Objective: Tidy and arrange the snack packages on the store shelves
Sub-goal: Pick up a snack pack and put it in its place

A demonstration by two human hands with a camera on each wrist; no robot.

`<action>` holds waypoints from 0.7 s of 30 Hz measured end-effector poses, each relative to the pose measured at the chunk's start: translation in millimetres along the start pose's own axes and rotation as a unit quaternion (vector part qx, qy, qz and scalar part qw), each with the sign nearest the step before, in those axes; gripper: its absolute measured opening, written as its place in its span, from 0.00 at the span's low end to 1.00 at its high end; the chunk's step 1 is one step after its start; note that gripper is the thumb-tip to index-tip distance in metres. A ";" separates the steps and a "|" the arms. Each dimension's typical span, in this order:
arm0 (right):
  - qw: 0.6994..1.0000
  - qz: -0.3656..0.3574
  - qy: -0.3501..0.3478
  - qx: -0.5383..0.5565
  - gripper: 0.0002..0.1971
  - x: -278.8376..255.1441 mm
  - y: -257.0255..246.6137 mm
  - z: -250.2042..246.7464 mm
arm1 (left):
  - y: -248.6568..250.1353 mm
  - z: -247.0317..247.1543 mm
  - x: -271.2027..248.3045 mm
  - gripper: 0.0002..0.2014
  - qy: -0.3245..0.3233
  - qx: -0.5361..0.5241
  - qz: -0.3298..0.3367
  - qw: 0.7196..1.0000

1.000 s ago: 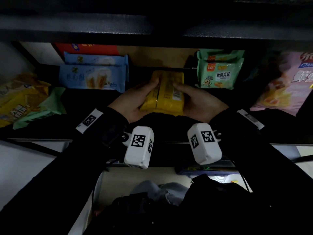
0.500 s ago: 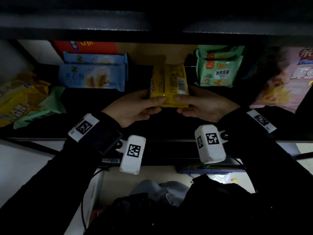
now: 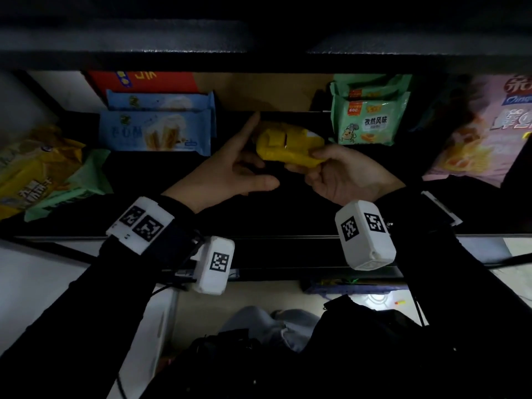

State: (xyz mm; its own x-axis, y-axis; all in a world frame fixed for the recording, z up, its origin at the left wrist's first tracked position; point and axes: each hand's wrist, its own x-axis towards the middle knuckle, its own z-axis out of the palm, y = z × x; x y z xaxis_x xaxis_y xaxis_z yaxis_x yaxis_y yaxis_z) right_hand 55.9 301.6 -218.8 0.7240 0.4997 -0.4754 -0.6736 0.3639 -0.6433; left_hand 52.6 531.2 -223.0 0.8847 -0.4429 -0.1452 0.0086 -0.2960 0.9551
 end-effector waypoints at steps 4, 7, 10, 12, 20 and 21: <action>0.994 0.021 -0.001 -0.107 0.20 -1.1 -3.2 1.8 | -1.2 6.0 5.7 0.37 0.121 0.241 0.131 0.954; 0.984 0.041 0.024 -0.173 0.37 0.1 -6.1 0.8 | 0.9 8.2 11.0 0.25 0.160 0.175 0.141 0.961; 0.957 0.002 0.144 -0.250 0.36 2.8 -5.1 -1.4 | 0.3 8.7 14.8 0.21 0.207 -0.140 0.030 0.968; 0.955 -0.051 0.173 -0.236 0.30 3.7 1.9 0.3 | -0.8 15.9 16.1 0.22 0.170 -0.406 -0.061 0.896; 0.965 -0.169 0.153 -0.129 0.24 8.5 9.5 8.5 | -11.2 27.2 18.5 0.22 0.160 -0.398 -0.178 0.886; 0.962 -0.176 0.157 -0.136 0.23 7.8 7.7 3.9 | -13.8 21.9 17.3 0.25 0.178 -0.321 -0.150 0.918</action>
State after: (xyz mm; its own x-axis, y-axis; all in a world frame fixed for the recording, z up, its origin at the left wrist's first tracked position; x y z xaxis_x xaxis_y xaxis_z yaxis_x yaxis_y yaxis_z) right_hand 55.7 311.4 -225.1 0.9384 0.1050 -0.3293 -0.3450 0.2277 -0.9105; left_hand 57.6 509.1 -244.4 0.8925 -0.0850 -0.4431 0.4495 0.2511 0.8573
